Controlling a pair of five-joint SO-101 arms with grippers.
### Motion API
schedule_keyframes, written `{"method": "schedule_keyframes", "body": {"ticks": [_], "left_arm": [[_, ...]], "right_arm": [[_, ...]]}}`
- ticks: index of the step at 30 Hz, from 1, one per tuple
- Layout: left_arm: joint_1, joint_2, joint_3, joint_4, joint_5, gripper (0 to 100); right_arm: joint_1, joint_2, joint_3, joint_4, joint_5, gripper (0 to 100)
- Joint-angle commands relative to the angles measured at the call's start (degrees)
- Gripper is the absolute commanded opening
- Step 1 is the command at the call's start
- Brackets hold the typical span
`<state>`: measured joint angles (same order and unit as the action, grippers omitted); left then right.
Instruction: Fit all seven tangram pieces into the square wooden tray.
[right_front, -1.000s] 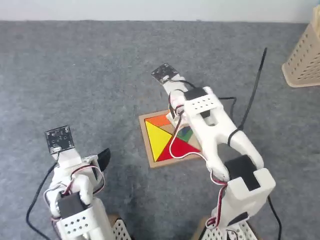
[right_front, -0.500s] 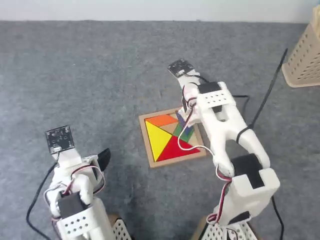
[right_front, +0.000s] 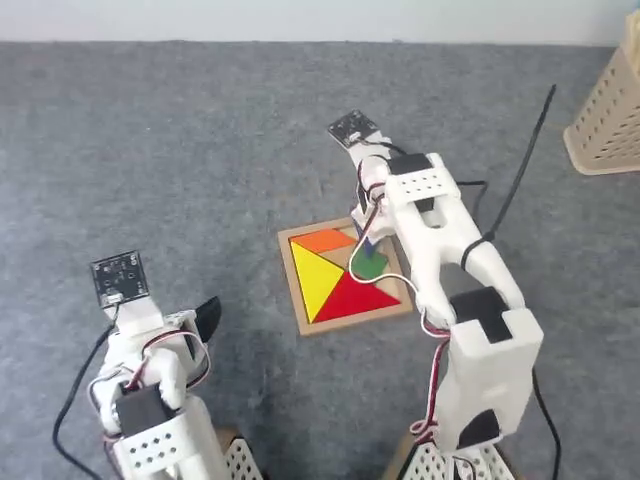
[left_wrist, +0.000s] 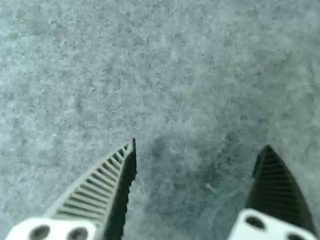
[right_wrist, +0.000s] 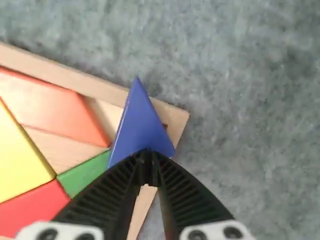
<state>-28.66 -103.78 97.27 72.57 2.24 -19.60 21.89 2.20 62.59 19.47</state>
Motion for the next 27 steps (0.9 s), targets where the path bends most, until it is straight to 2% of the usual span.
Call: {"method": "schedule_keyframes", "body": {"ticks": [1,9,18,27], "left_arm": [[0.09,-0.7,-0.75,-0.09,-0.09,35],[0.09,-0.7,-0.75,-0.09,-0.09,35],[0.09,-0.7,-0.75,-0.09,-0.09,35],[0.09,-0.7,-0.75,-0.09,-0.09,35]], "right_arm": [[-0.31,0.31,-2.55,0.66,1.32,0.6],[-4.0,0.75,-2.2,0.48,10.99,0.6],[-3.38,0.57,-2.37,0.13,19.78,0.6],[0.04,0.13,-8.09,0.66,20.66,0.6]]}}
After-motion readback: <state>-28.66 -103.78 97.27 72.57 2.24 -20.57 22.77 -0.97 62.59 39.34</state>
